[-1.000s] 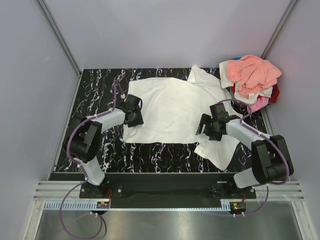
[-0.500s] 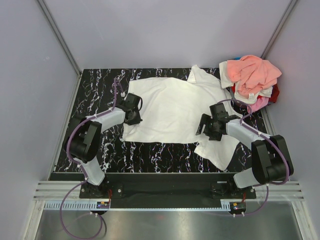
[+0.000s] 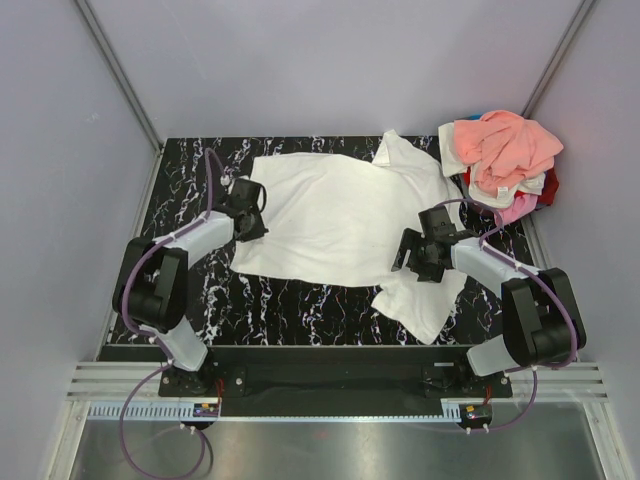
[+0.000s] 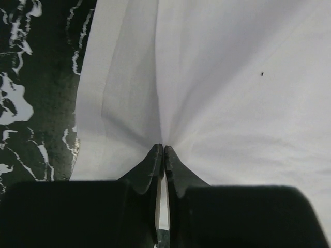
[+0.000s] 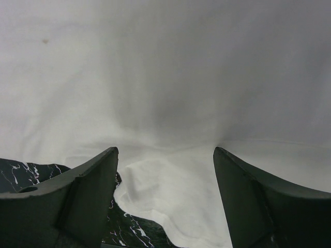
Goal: Fold and stack the t-shirts
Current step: Flatten the tshirt out
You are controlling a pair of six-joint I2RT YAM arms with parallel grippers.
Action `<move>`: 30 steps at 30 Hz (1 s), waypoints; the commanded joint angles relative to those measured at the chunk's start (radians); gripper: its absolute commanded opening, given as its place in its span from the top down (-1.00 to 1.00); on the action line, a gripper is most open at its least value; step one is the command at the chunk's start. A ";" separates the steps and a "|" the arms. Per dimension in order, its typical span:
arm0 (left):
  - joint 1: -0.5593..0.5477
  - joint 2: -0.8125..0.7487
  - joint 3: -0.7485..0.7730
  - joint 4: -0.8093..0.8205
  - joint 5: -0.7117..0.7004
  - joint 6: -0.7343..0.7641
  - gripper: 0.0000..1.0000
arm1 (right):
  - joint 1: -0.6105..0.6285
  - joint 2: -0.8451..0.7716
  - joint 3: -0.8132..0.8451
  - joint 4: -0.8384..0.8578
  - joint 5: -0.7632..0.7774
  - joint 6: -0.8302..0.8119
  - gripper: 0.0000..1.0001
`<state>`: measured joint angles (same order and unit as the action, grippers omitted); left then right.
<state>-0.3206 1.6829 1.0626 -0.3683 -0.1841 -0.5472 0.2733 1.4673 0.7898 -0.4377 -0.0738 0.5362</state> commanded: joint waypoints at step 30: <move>0.207 -0.428 -0.450 -0.005 0.063 -0.085 -0.17 | 0.007 -0.009 0.000 0.039 -0.032 -0.019 -0.62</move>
<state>-0.1135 1.2308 0.6350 -0.4328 -0.1528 -0.6250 0.2733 1.4712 0.7898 -0.4305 -0.0784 0.5346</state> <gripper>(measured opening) 0.595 0.812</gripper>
